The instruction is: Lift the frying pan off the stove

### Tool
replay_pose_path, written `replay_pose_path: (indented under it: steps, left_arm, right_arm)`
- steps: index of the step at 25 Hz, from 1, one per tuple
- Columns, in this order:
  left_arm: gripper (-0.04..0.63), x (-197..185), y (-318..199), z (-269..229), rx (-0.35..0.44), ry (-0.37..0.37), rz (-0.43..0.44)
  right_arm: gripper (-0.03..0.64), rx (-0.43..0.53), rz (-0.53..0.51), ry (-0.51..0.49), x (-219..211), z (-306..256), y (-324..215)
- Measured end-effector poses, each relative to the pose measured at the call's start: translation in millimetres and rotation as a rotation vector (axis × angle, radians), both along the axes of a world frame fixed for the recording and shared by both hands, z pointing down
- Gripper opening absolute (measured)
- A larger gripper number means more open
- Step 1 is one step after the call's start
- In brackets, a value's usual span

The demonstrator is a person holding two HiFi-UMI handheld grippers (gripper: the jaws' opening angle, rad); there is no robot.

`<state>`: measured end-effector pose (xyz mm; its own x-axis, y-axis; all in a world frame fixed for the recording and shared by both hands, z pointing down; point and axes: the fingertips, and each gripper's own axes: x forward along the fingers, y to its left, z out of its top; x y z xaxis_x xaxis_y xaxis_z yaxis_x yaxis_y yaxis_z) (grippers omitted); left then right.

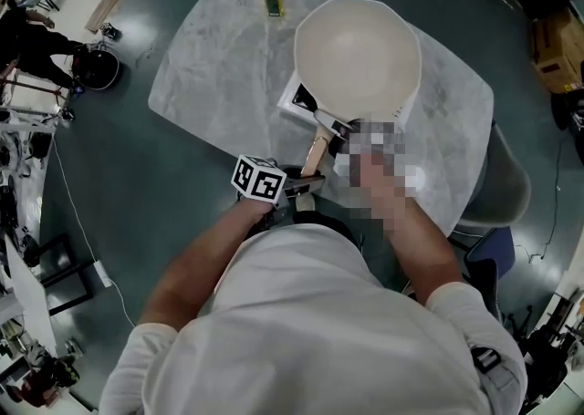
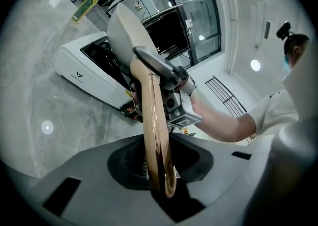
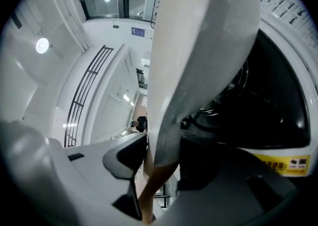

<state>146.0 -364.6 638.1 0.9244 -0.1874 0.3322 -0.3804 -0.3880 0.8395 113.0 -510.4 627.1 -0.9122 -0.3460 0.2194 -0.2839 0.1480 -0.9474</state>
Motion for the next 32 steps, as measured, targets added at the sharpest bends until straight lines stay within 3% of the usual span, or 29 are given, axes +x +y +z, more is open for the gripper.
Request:
replay_pose_path:
  steps: [5, 11, 16, 21, 28, 32]
  left_arm:
    - [0.114, -15.7, -3.3, -24.8, 0.012, 0.085, -0.006]
    - [0.114, -53.1, 4.2, -49.5, 0.037, 0.118, -0.015]
    - [0.114, -113.5, 19.3, -68.8, 0.082, 0.105, -0.053]
    - [0.115, -224.0, 53.8, -80.4, 0.125, 0.102, -0.118]
    - [0.120, -240.4, 69.7, -117.6, 0.134, 0.115, -0.228]
    - [0.120, -294.6, 104.6, -120.4, 0.146, 0.115, -0.258]
  right_arm:
    - [0.189, 0.000, 0.030, -0.003, -12.2, -13.9, -3.1]
    - [0.187, 0.049, 0.006, 0.005, -53.9, -41.7, 4.0]
    - [0.187, 0.062, -0.038, -0.027, -119.1, -63.8, 20.9]
    - [0.187, 0.093, -0.108, -0.018, -234.1, -75.2, 57.1]
    - [0.189, 0.089, -0.215, -0.041, -271.0, -109.0, 79.3]
    - [0.187, 0.104, -0.263, -0.054, -334.4, -114.5, 117.7]
